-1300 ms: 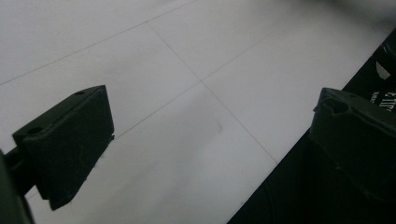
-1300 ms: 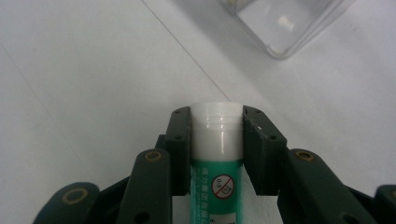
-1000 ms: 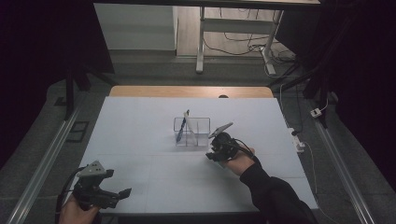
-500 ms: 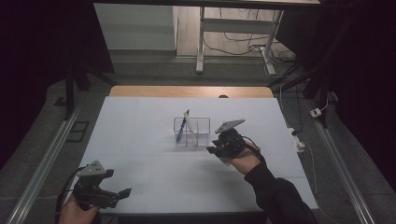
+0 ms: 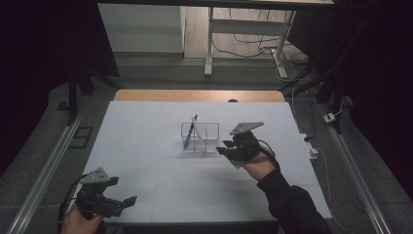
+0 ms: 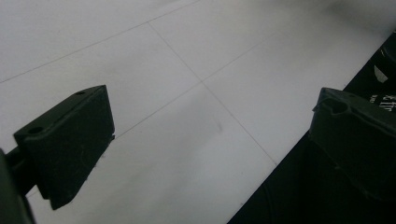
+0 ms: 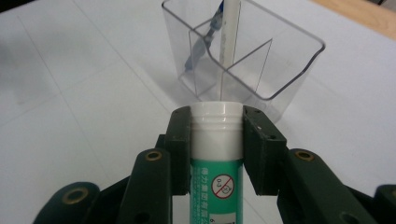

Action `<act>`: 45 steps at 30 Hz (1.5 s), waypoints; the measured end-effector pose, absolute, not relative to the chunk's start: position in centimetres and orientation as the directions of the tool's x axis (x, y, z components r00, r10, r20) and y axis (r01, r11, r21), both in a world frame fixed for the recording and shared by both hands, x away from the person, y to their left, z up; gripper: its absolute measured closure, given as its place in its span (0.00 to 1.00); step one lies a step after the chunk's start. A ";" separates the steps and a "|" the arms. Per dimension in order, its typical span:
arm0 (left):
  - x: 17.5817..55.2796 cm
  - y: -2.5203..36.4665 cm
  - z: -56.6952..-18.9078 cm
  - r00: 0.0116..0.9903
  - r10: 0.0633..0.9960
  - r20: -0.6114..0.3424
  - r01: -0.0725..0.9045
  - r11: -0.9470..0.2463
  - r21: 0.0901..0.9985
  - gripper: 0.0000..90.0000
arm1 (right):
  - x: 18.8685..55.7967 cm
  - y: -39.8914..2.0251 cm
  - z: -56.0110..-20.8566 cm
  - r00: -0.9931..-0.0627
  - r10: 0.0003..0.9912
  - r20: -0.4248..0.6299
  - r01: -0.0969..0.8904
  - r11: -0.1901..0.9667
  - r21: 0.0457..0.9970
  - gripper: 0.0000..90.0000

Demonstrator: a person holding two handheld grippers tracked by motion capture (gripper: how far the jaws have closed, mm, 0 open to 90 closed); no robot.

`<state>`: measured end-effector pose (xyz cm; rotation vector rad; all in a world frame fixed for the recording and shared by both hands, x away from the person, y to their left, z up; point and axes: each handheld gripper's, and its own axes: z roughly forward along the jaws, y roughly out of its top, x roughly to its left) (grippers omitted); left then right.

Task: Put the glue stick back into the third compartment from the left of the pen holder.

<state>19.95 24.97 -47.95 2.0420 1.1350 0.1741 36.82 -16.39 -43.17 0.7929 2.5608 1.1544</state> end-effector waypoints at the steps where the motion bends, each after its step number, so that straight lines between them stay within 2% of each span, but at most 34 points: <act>1: 19.9 25.0 -48.0 0.592 0.770 -0.239 0.665 -0.298 0.685 0.00 | 36.8 -16.4 -43.0 -0.827 0.562 0.019 0.381 0.535 0.754 0.73; 14: 20.0 24.9 -48.0 0.590 0.772 -0.236 0.665 -0.298 0.685 0.00 | 37.7 -16.5 -42.2 -0.812 0.583 0.036 0.357 0.448 0.820 0.73; 45: 20.0 25.0 -48.0 0.583 0.776 -0.242 0.671 -0.291 0.682 0.00 | 41.0 -14.8 -41.6 -0.758 0.649 0.060 0.338 0.312 0.888 0.73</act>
